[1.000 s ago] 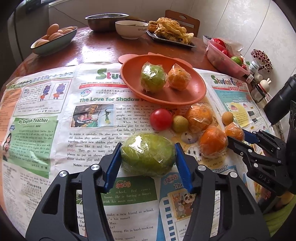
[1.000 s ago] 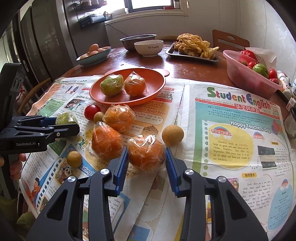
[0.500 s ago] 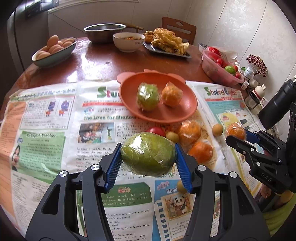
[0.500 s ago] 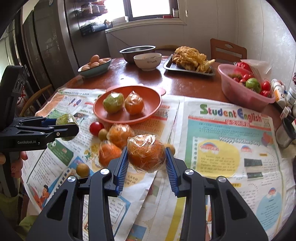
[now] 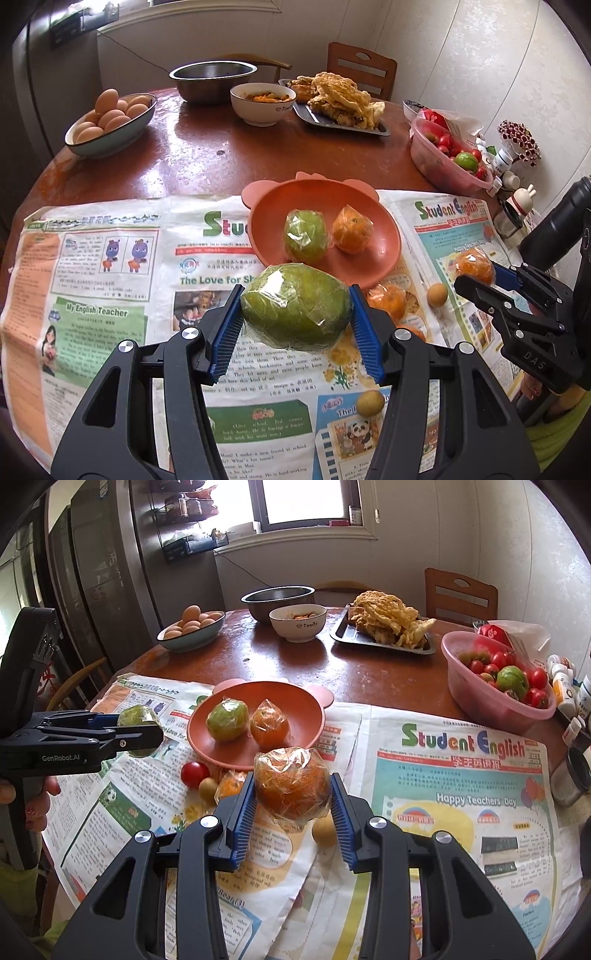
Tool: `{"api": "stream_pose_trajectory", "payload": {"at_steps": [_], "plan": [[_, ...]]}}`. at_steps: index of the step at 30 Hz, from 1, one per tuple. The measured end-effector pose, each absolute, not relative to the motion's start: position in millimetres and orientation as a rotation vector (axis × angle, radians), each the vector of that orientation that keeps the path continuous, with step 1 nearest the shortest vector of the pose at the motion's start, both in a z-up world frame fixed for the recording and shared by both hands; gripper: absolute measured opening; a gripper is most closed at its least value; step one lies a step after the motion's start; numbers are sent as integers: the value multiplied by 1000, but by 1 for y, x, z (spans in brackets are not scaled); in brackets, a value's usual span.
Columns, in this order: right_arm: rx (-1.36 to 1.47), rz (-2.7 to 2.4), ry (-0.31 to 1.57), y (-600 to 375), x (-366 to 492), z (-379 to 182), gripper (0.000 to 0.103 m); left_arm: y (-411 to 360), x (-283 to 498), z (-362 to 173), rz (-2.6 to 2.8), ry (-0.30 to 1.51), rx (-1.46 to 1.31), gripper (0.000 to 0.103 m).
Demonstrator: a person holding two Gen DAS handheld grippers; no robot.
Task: Organize fruits
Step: 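Lift and carry both bagged fruits over the orange plate with both tools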
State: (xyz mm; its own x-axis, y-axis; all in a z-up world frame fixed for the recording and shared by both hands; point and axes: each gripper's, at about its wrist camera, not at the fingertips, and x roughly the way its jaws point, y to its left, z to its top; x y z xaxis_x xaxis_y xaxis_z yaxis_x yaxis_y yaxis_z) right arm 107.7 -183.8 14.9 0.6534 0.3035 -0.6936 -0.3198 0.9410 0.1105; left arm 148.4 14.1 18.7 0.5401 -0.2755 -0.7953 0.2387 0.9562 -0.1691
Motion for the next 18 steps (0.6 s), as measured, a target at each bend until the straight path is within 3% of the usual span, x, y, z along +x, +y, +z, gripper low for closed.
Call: {"api": "stream_pose_trajectory", "payload": {"at_steps": [18], "plan": [[-47, 398, 800, -160, 147, 16, 38, 20, 188, 11, -300, 984, -32, 48]]}}
